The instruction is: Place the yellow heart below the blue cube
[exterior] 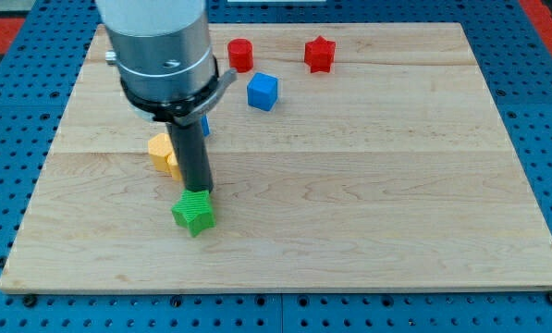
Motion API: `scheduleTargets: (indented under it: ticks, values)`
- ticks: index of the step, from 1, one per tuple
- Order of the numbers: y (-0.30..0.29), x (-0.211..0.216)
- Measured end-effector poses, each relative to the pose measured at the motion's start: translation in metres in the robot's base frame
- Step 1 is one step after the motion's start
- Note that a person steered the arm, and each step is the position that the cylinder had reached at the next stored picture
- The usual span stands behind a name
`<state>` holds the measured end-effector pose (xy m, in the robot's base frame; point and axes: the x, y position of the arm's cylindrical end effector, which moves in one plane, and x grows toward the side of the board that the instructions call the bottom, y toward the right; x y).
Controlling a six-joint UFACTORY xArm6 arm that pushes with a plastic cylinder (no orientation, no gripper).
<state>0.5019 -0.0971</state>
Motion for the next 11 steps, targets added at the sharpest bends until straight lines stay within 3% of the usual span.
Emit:
scheduleTargets:
  ticks: [2, 3, 4, 5, 9, 11]
  values:
    - [0.041, -0.030]
    - [0.037, -0.002]
    - [0.021, 0.010]
    - [-0.015, 0.000]
    - [-0.064, -0.033]
    - [-0.013, -0.046]
